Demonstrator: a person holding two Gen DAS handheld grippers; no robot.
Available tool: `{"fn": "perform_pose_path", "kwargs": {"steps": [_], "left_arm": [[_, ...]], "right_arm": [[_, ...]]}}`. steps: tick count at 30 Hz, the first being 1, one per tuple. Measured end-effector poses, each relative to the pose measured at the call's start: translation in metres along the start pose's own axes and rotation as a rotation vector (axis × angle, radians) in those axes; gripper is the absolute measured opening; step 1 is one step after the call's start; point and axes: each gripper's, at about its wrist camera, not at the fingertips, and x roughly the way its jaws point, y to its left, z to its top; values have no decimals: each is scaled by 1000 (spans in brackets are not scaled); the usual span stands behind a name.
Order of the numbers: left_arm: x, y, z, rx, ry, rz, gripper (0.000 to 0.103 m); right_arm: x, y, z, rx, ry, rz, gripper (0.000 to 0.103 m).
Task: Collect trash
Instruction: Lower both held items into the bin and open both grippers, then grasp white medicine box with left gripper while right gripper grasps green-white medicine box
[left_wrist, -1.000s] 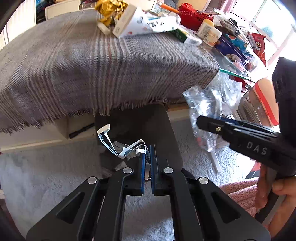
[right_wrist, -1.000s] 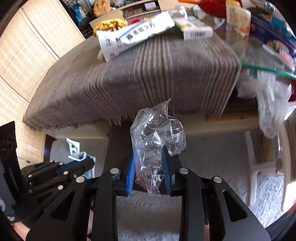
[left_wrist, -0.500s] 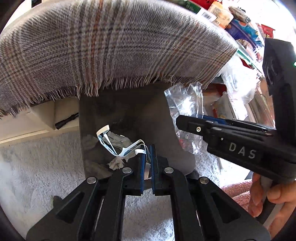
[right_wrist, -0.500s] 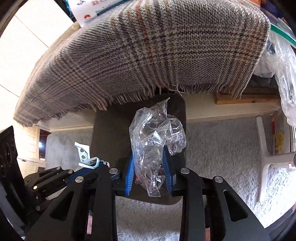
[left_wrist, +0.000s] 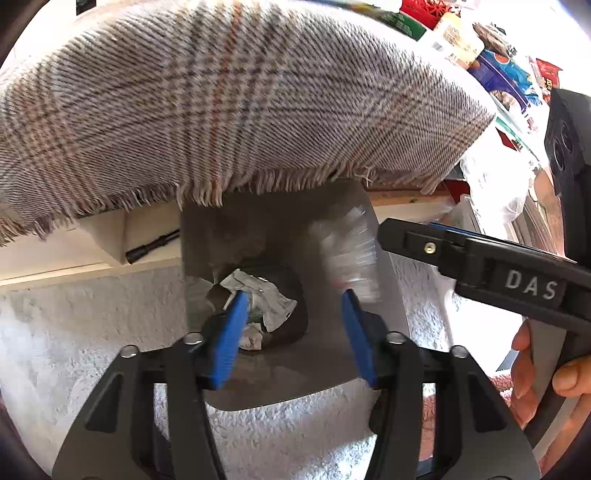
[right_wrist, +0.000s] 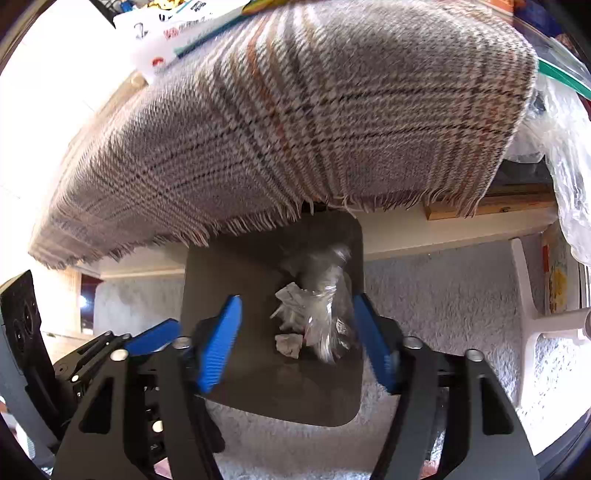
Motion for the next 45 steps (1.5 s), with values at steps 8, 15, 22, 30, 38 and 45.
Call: {"fn": "perform_pose_path", "kwargs": {"steps": [8, 15, 22, 30, 38, 45], "left_arm": [[-22, 5, -3, -10, -60, 12, 87], [-64, -1, 13, -1, -165, 13, 95], [-105, -4, 57, 20, -237, 12, 95], [-117, -4, 118, 64, -298, 24, 95], [-86, -3, 161, 101, -263, 18, 95], [-61, -6, 181, 123, -244, 2, 95]], "right_arm": [[-23, -3, 4, -17, -81, -73, 101], [-68, -8, 20, -2, -166, -65, 100], [-115, -15, 65, -12, -264, -124, 100], [-113, -31, 115, -14, -283, -142, 100], [-82, -37, 145, -54, -296, -208, 100], [-61, -45, 166, -55, -287, -226, 100]]}}
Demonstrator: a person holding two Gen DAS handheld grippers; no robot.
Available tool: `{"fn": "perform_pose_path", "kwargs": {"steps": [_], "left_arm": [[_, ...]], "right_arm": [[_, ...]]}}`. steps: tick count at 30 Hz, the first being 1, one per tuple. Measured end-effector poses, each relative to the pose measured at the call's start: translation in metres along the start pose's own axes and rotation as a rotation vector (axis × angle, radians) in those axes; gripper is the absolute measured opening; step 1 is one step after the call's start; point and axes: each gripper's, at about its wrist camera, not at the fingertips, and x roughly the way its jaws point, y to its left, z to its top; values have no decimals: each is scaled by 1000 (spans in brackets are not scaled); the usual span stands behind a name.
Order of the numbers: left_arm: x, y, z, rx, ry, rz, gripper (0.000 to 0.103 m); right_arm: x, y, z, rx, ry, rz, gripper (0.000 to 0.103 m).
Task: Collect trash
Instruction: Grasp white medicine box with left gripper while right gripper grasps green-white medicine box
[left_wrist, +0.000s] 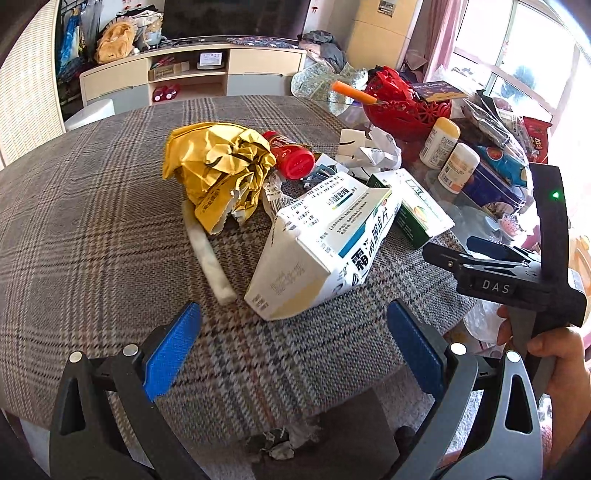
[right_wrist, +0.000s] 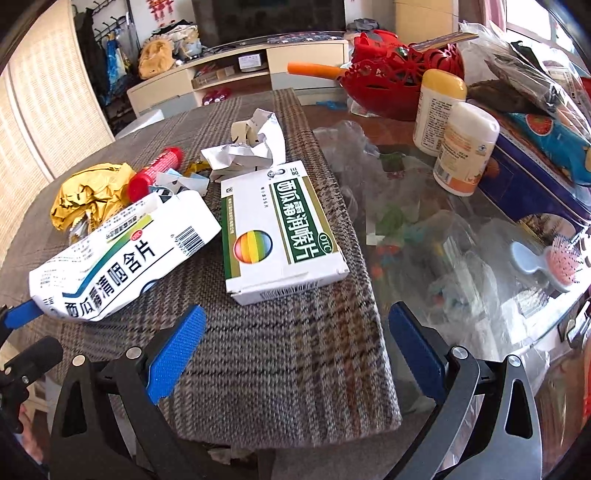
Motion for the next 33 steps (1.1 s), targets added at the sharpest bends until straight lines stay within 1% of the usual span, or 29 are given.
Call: {"fn": "perform_pose_path", "kwargs": {"steps": [4, 7, 12, 13, 14, 15, 17, 18, 19, 21, 22, 24, 26, 33], "left_arm": [[9, -7, 7, 36, -1, -10, 95], [14, -10, 13, 56, -8, -9, 95], [23, -11, 20, 49, -11, -36, 94], [24, -12, 21, 47, -11, -42, 92], [25, -13, 22, 48, -10, -48, 86], [27, -14, 23, 49, -6, -51, 83], [31, -17, 24, 56, 3, -48, 76], [32, -18, 24, 59, 4, -48, 73], [34, -21, 24, 64, 11, -50, 72], [35, -24, 24, 72, 5, -46, 71], [36, -25, 25, 76, 5, -46, 71], [36, -26, 26, 73, -1, -49, 70], [36, -28, 29, 65, -9, -51, 65], [24, -32, 25, 85, -22, -30, 65]], "right_arm": [[7, 3, 5, -12, 0, 11, 100], [12, 7, 8, -31, 2, -2, 100], [20, 9, 13, -38, 0, -16, 98], [21, 9, 14, -44, 0, -22, 96], [22, 9, 14, -49, 1, -28, 94], [24, 10, 16, -53, -1, -36, 91], [25, 7, 18, -47, -7, -29, 89], [25, 6, 19, -40, -12, -27, 85], [25, 4, 19, -35, -17, -28, 80], [25, 3, 20, -40, -27, -30, 73], [24, 3, 19, -45, -29, -29, 71], [24, 1, 20, -34, -35, -16, 70], [22, -1, 19, -20, -41, -3, 70], [6, -1, 10, -29, -61, 2, 68]]}}
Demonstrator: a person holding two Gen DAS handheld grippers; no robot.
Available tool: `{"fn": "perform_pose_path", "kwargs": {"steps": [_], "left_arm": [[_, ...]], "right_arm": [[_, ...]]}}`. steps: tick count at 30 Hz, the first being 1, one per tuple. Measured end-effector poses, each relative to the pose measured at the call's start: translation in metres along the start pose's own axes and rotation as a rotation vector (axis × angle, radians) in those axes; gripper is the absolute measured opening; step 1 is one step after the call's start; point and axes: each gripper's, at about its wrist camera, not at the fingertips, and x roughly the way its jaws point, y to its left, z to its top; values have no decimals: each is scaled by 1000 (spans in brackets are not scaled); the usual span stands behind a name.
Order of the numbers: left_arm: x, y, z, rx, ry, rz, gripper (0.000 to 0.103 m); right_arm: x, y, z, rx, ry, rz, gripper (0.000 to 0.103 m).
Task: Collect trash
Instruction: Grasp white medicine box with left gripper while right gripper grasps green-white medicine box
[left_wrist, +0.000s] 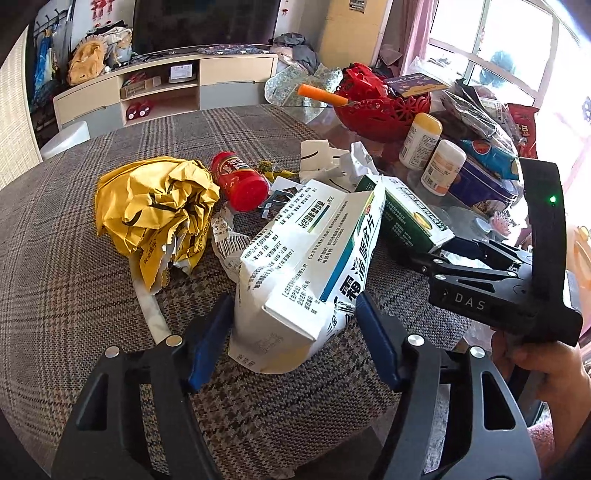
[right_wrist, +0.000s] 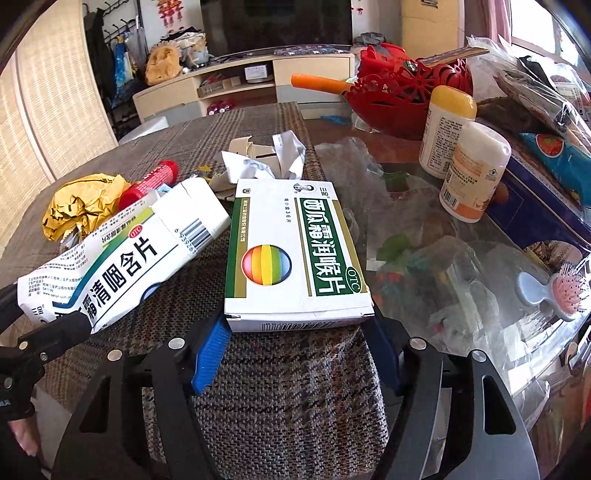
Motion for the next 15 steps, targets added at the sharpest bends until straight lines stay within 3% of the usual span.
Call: {"fn": "perform_pose_path", "kwargs": {"steps": [15], "left_arm": [[-65, -1, -46, -37, 2, 76, 64]], "right_arm": [[-59, 15, -43, -24, 1, 61, 68]]}}
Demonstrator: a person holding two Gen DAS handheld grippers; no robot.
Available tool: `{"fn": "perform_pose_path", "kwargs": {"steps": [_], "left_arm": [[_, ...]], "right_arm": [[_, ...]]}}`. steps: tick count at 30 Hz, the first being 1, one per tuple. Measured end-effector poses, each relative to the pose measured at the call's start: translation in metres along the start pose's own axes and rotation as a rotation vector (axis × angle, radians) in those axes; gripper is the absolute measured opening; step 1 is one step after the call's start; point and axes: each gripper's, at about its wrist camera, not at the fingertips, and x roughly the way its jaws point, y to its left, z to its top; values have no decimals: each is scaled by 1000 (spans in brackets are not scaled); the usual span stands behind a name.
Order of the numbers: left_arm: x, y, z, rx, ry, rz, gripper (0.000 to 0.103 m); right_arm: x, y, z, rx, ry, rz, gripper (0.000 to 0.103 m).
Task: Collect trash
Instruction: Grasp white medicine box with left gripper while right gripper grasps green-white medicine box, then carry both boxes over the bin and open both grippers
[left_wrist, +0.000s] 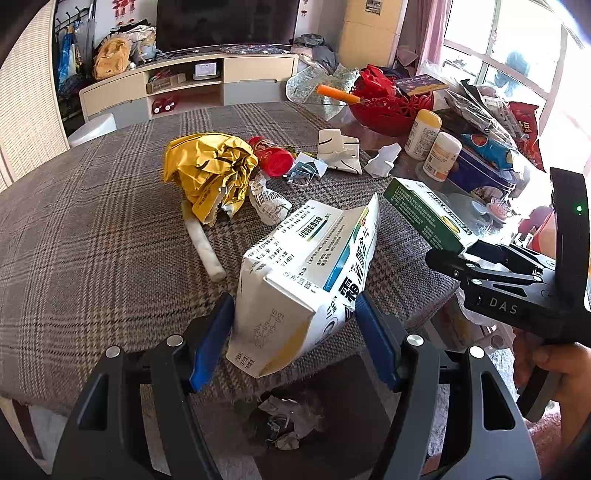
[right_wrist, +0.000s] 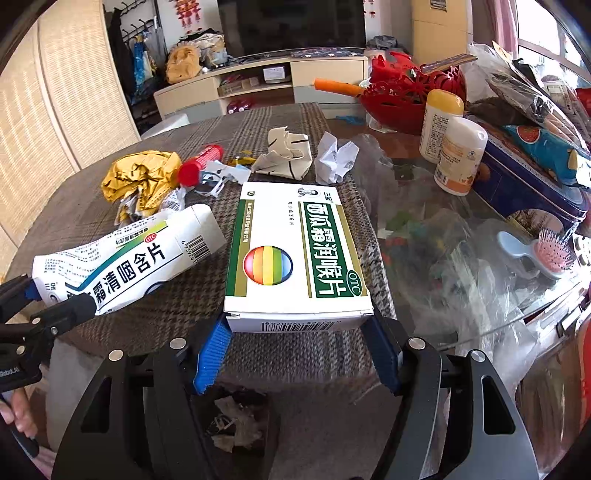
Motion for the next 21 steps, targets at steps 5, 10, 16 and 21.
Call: {"fn": "perform_pose_path", "kwargs": {"steps": [5, 10, 16, 21], "left_arm": [[-46, -8, -24, -13, -29, 19, 64], [-84, -12, -52, -34, -51, 26, 63], [-114, -10, -91, -72, -48, 55, 63], [-115, -9, -123, -80, -8, 64, 63]], "right_arm": [[-41, 14, -16, -34, -30, 18, 68], [-77, 30, -37, -40, -59, 62, 68], [-102, 46, -72, -45, -43, 110, 68], [-110, 54, -103, -64, -4, 143, 68]]}}
